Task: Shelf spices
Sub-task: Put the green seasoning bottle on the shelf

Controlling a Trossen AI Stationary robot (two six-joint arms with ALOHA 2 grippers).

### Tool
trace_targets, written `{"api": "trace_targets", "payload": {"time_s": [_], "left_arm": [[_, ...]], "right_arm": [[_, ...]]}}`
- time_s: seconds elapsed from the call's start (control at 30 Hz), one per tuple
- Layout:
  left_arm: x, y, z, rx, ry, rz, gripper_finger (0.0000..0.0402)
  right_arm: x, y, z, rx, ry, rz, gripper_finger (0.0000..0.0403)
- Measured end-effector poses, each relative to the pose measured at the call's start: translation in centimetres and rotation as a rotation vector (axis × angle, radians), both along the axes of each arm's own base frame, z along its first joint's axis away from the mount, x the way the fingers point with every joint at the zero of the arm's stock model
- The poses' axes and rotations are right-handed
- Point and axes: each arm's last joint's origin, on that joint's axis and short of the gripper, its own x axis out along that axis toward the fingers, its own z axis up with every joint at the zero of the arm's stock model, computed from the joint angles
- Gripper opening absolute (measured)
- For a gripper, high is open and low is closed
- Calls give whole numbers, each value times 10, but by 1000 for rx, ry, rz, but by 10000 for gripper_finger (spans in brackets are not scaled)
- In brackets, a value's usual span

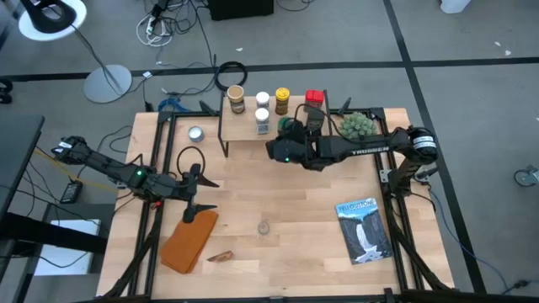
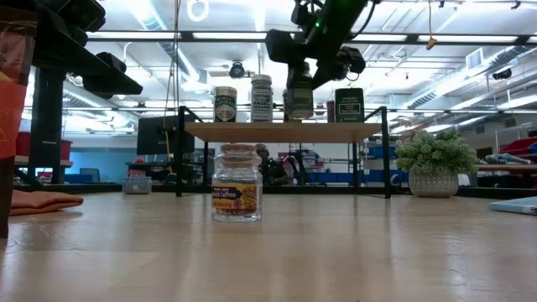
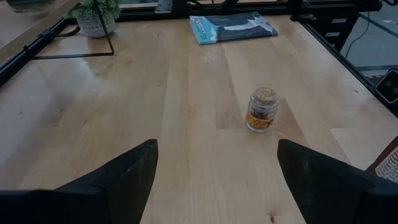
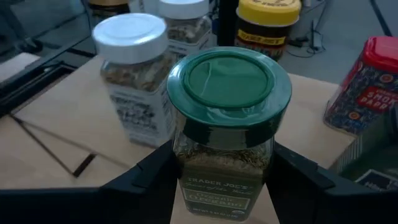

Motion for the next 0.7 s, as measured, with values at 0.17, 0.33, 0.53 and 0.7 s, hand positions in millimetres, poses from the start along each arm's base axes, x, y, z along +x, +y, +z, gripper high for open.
{"api": "trace_targets", "payload": {"time_s": [0.17, 0.33, 0.53, 0.7], "left_arm": [[0, 0, 0, 0, 0, 0, 335], [1, 0, 2, -7, -18, 0, 335], [1, 0, 2, -7, -18, 0, 335], [1, 0, 2, -7, -18, 0, 335]], "right_arm": [[-1, -12, 0, -5, 11, -25, 204], [-2, -23, 0, 8, 2, -39, 207], [-1, -36, 2, 26, -51, -63, 220], [-2, -43, 2, 40, -63, -81, 224]]}}
